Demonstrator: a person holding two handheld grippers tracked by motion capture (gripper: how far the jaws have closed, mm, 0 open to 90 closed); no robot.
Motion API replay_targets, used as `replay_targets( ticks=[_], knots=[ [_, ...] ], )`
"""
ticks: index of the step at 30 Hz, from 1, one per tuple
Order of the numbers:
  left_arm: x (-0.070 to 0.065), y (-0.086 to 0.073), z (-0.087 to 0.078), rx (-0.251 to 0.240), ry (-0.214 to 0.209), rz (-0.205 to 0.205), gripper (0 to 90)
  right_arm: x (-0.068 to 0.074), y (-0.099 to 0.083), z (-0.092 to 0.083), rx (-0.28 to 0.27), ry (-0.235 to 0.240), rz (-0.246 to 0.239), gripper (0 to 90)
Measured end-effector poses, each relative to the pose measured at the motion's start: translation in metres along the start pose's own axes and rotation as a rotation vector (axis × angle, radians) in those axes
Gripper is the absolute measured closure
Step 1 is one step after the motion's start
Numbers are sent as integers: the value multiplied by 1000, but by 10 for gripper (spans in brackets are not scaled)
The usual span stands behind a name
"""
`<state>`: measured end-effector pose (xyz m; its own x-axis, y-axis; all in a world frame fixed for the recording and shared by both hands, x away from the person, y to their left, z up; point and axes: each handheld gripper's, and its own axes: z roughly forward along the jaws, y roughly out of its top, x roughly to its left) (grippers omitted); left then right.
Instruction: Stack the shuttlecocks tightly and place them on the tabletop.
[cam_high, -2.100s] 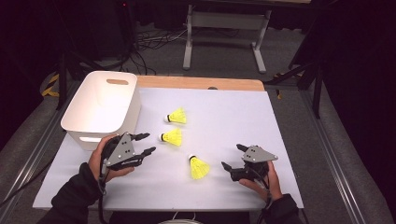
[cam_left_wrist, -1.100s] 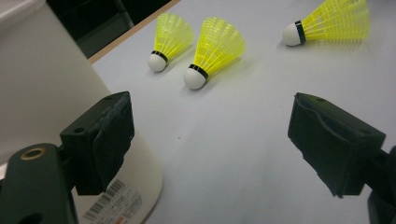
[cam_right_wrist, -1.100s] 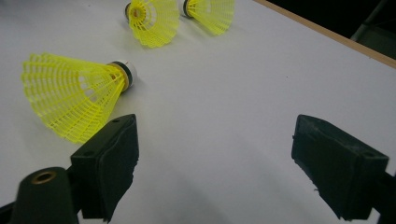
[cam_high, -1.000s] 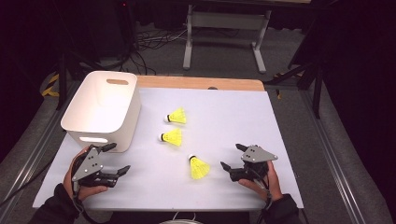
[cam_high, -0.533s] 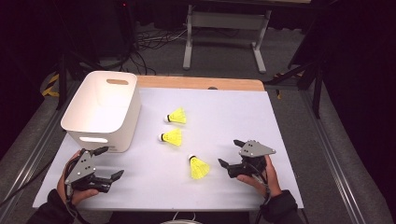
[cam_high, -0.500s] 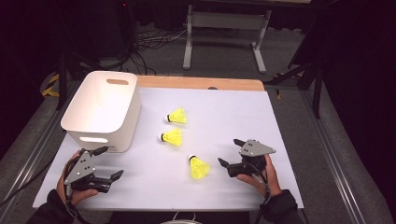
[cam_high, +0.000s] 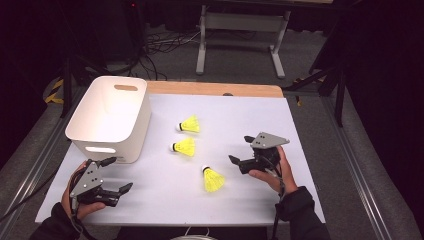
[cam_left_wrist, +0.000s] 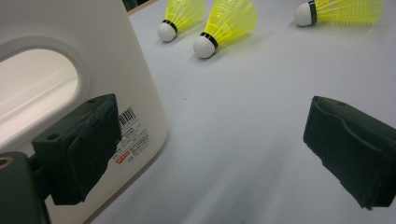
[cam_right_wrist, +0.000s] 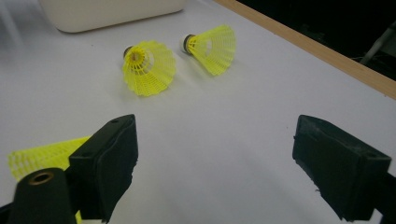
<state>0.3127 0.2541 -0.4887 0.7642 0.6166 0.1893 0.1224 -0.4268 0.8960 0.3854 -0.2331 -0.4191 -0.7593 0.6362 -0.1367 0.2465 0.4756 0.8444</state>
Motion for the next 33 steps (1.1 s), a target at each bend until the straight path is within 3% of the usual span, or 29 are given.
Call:
replay_targets(
  ticks=[15,21,26,33],
  knots=[
    [-1,-1,3,7,-9,-4,52,-15,44,37,31,62,-12,198],
    [-1,-1,3,9,-11,-1,52,-16,62,58,84,76,-41,228],
    [-2,-1,3,5,-14,-3,51,-15,71,71,108,78,-66,250],
    [-2,-1,3,3,-14,2,51,-17,77,94,144,101,-58,278]
  ],
)
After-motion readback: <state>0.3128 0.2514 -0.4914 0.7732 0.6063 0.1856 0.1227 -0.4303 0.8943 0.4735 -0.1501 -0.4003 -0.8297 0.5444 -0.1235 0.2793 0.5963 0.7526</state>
